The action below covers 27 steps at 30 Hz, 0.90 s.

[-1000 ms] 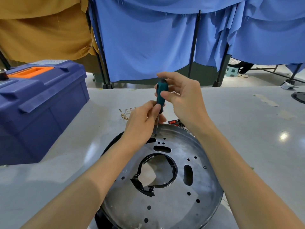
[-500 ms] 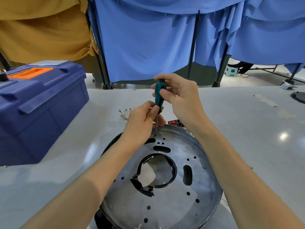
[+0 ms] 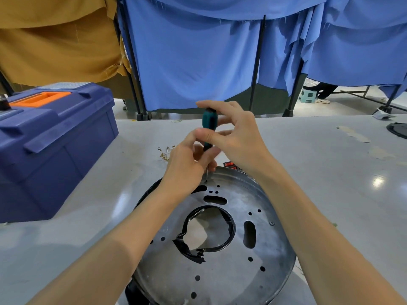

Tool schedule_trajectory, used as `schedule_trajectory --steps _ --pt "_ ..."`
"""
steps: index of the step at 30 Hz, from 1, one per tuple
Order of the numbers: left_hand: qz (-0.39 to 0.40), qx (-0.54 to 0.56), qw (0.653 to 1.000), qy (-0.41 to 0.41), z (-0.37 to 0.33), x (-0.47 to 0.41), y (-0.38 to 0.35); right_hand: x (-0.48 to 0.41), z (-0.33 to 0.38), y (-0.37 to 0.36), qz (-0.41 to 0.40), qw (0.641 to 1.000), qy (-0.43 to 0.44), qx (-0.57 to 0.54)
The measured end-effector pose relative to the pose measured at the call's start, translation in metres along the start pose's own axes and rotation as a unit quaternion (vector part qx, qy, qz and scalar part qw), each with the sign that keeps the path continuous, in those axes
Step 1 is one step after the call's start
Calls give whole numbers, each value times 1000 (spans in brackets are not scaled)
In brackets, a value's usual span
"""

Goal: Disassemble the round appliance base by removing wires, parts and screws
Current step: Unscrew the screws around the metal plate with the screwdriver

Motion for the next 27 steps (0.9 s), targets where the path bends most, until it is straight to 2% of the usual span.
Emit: schedule_trajectory --steps 3,9,14,20,25,27 --pt "2 -19 1000 -6 0 0 0 0 0 0 -9 1000 4 12" --pt "22 0 1000 11 2 0 -2 -1 -2 5 -22 999 -7 -41" --pt "3 -46 999 -26 -3 0 0 0 -1 -1 -12 1000 -2 17" --pt "21 -8 1000 8 1 0 -1 -1 -2 6 -31 998 -18 -47" --pt "-13 -11 1000 14 1 0 3 0 -2 1 -19 999 -3 26" --pt "-5 -18 1000 11 1 0 2 0 -3 3 -31 999 -4 13"
Point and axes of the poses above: each hand's wrist, its own x-axis away from the middle knuckle, its own y-axis out of the back of the hand, z = x × y, the point moved 5 cm from there along -x, towards the middle knuckle, and after that the axes turned 6 degrees about -x, right-handed, at the moved point
